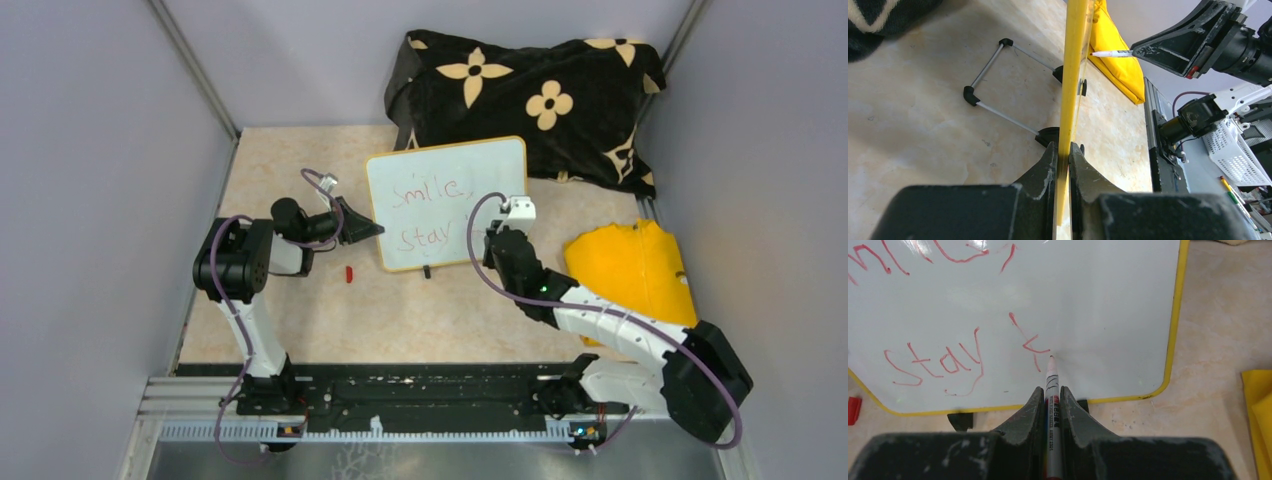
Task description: Write a sentence on the whiteboard
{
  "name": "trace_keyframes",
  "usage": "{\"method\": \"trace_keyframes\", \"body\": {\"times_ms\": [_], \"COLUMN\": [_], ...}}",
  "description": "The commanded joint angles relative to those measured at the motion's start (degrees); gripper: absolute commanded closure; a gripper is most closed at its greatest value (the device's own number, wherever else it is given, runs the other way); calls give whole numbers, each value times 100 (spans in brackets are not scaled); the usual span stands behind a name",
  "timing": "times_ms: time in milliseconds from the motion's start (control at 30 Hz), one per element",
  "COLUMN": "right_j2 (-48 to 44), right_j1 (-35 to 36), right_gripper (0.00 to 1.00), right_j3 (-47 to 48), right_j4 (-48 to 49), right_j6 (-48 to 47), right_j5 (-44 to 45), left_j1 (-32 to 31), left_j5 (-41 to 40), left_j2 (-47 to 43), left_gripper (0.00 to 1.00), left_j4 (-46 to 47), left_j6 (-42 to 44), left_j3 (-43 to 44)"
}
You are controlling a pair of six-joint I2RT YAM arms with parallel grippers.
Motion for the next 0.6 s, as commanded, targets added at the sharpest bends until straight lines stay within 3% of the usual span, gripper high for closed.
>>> {"method": "trace_keyframes", "body": {"times_ms": [0, 567], "right_j2": [-618, -195], "right_j1": [-60, -81], "right_gripper": [100, 100], "right_j3": [-224, 241], "right_j4": [498, 747], "right_j6": [-135, -269], "right_j5": [-332, -134], "left_j1": [-66, -66], "left_j5": [-40, -40], "left_j2": [115, 116], "left_gripper": [95, 95], "left_j4": [-409, -418], "left_j6": [66, 69], "left_j3": [37, 44]}}
